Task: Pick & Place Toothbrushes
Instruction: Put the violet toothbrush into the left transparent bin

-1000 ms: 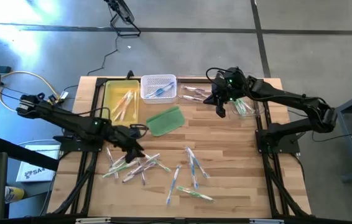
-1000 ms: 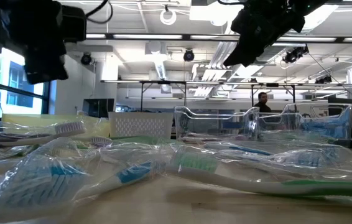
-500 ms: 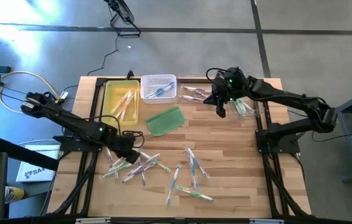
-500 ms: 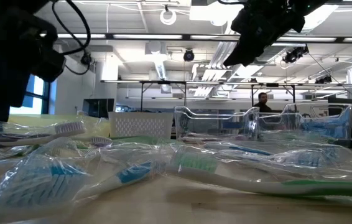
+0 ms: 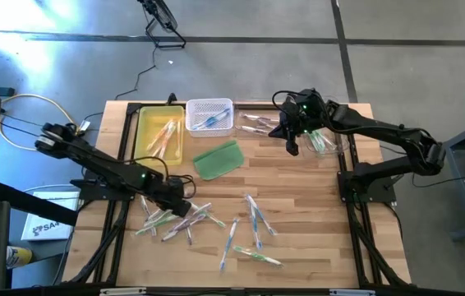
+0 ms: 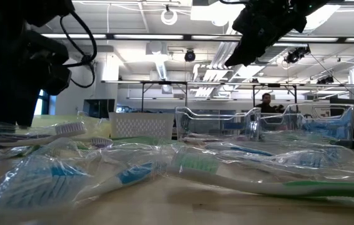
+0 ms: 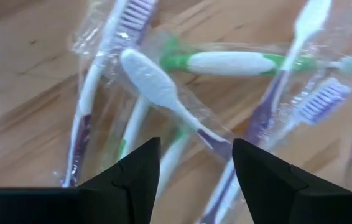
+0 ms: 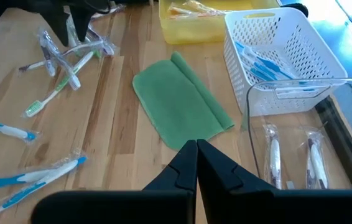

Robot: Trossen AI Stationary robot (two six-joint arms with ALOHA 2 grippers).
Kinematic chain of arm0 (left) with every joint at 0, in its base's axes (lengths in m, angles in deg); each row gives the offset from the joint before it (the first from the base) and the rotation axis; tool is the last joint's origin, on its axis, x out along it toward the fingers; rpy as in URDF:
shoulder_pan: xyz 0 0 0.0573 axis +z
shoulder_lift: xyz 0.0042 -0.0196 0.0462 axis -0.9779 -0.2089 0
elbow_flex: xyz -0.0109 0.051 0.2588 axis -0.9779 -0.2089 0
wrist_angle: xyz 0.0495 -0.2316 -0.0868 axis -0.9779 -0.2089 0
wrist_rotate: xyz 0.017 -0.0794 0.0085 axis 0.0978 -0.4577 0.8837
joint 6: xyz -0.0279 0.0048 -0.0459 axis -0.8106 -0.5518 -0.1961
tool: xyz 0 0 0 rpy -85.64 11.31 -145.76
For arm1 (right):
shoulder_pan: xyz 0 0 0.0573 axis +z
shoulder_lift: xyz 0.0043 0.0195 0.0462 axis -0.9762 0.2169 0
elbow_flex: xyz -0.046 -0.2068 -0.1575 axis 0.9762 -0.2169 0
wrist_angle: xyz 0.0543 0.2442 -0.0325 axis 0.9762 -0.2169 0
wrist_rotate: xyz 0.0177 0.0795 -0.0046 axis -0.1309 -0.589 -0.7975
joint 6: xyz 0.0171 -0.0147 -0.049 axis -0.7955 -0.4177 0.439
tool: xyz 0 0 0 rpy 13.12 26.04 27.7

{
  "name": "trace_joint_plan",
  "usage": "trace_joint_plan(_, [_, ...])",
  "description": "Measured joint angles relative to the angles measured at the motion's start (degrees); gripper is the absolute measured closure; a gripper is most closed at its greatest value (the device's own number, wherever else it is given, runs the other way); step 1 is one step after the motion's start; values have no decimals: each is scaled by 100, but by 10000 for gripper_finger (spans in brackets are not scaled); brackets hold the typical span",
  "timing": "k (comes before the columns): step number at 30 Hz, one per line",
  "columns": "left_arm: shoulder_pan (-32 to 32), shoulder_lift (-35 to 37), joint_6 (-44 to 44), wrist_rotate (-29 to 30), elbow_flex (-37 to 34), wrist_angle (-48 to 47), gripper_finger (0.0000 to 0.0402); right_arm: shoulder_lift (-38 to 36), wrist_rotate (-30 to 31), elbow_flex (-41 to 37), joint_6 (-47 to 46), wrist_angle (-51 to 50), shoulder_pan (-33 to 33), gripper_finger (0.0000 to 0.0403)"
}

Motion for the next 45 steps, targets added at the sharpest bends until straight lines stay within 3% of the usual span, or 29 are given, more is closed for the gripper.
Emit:
trace_joint_plan(9, [0,-382,-257,620,0,83,206,0,0,0,2,0,0,401])
trace_joint_plan(20, [0,-455,38,625,0,577,206,0,0,-1,0,-2,0,401])
trace_joint_plan(34, [0,-455,18,1102,0,653,206,0,0,0,0,-7,0,401])
trace_joint_plan(45, [0,-463,-103,1136,0,379,206,0,0,0,0,-7,0,400])
